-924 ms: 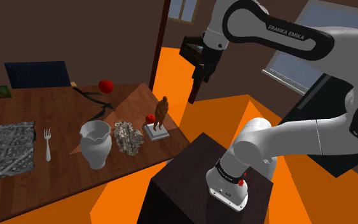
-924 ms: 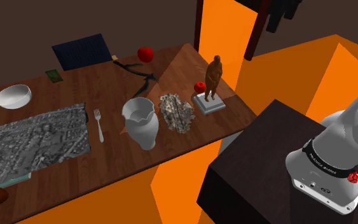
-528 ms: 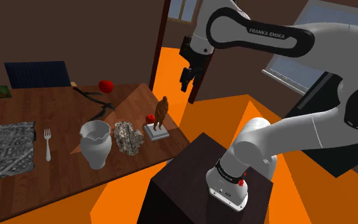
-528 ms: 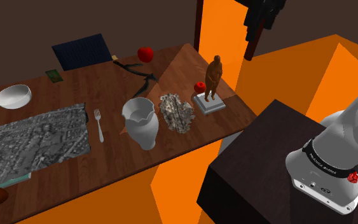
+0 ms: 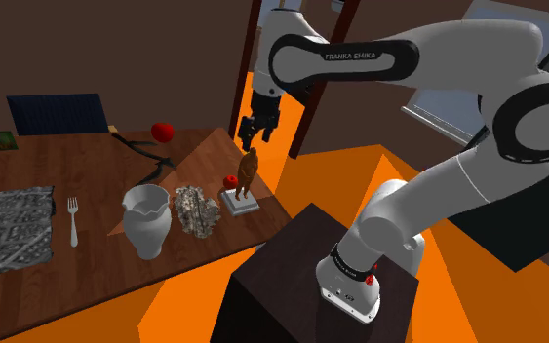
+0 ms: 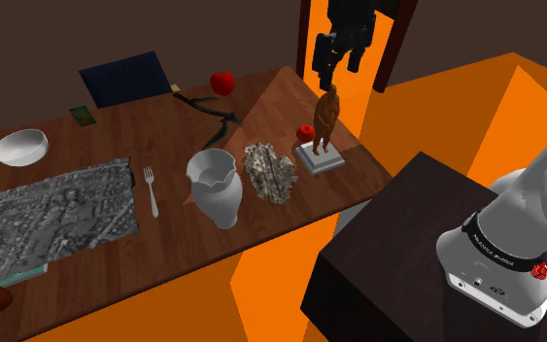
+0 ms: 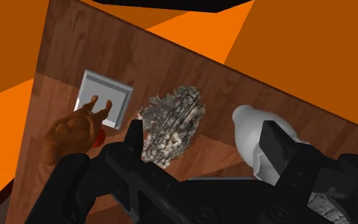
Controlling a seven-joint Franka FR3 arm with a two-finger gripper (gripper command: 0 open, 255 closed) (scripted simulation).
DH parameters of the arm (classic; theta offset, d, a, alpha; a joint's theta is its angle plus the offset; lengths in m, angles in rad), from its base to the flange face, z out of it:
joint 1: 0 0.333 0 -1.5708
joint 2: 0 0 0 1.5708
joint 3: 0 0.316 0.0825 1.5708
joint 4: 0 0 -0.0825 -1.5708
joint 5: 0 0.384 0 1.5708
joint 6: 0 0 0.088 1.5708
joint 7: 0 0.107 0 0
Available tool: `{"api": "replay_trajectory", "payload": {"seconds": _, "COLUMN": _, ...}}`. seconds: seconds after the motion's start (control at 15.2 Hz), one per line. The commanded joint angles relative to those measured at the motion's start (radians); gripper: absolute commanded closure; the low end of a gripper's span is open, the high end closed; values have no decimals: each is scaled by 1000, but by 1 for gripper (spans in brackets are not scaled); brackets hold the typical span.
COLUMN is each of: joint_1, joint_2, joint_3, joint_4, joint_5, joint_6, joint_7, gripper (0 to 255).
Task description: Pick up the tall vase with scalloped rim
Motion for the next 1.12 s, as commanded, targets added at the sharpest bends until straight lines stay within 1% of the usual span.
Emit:
{"api": "replay_trajectory", "payload": {"seconds": 0.0, "joint_1": 7, "joint_2": 70, "joint_3": 17, "joint_4": 13, "joint_5": 8, "joint_6": 54, "joint_7": 18, "gripper": 0}}
{"api": "replay_trajectory", "payload": {"seconds": 0.53, "joint_1": 30, "joint_2": 373, "joint_3": 70, "joint_4": 158, "joint_5": 5, "joint_6": 197, "joint_7": 88, "gripper": 0}}
{"api": "replay_trajectory", "payload": {"seconds": 0.79, "joint_1": 47, "joint_2": 528, "joint_3": 88, "joint_4": 259, "joint_5": -12, "joint_6": 243, "joint_7": 125, "gripper": 0}}
{"api": "replay_trajectory", "payload": {"seconds": 1.06, "joint_1": 71, "joint_2": 684, "joint_3": 97, "joint_4": 380, "joint_5": -34, "joint_6": 271, "joint_7": 159, "gripper": 0}}
